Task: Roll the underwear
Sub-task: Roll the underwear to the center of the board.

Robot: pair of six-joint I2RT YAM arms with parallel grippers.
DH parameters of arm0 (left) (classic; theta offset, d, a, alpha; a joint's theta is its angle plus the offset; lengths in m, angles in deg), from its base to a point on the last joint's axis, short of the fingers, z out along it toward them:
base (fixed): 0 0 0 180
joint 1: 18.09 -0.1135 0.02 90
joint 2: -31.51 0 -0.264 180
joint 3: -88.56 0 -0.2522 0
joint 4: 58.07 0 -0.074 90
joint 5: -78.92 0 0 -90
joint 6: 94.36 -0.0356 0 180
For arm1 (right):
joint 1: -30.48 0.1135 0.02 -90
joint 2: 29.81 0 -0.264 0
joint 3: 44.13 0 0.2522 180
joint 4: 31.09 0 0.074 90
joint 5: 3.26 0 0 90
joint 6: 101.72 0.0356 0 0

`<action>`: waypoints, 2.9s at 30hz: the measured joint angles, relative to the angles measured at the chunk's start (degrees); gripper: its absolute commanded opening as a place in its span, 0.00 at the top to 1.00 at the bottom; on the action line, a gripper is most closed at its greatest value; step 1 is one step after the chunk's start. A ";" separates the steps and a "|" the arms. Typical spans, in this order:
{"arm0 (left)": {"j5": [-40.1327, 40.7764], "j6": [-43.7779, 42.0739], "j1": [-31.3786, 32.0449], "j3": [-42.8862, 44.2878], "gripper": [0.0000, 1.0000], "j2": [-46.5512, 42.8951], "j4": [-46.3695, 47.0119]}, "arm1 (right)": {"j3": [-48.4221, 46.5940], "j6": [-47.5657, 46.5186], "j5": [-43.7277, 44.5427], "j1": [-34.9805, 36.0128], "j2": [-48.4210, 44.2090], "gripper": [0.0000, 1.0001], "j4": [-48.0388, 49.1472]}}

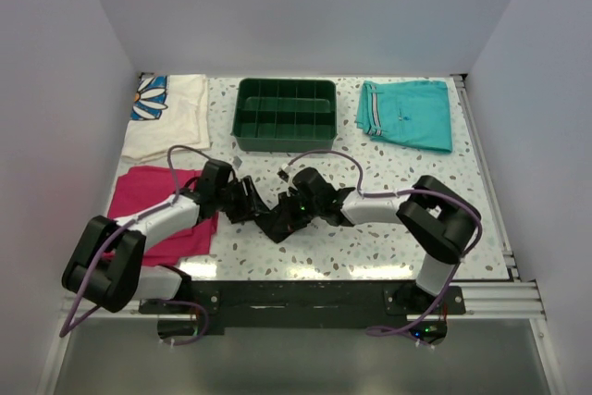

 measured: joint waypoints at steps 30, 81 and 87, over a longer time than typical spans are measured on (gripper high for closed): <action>-2.73 5.18 -0.02 -5.62 0.98 3.37 12.00 | 0.02 -1.88 2.93 1.11 -1.64 0.59 -2.08; -5.33 4.52 0.09 -1.73 0.96 7.06 8.35 | -16.79 -34.32 53.11 25.27 7.56 0.41 -21.75; -5.42 4.50 0.09 -1.73 0.96 7.10 8.39 | -16.72 -32.81 59.39 26.80 9.40 0.48 -20.65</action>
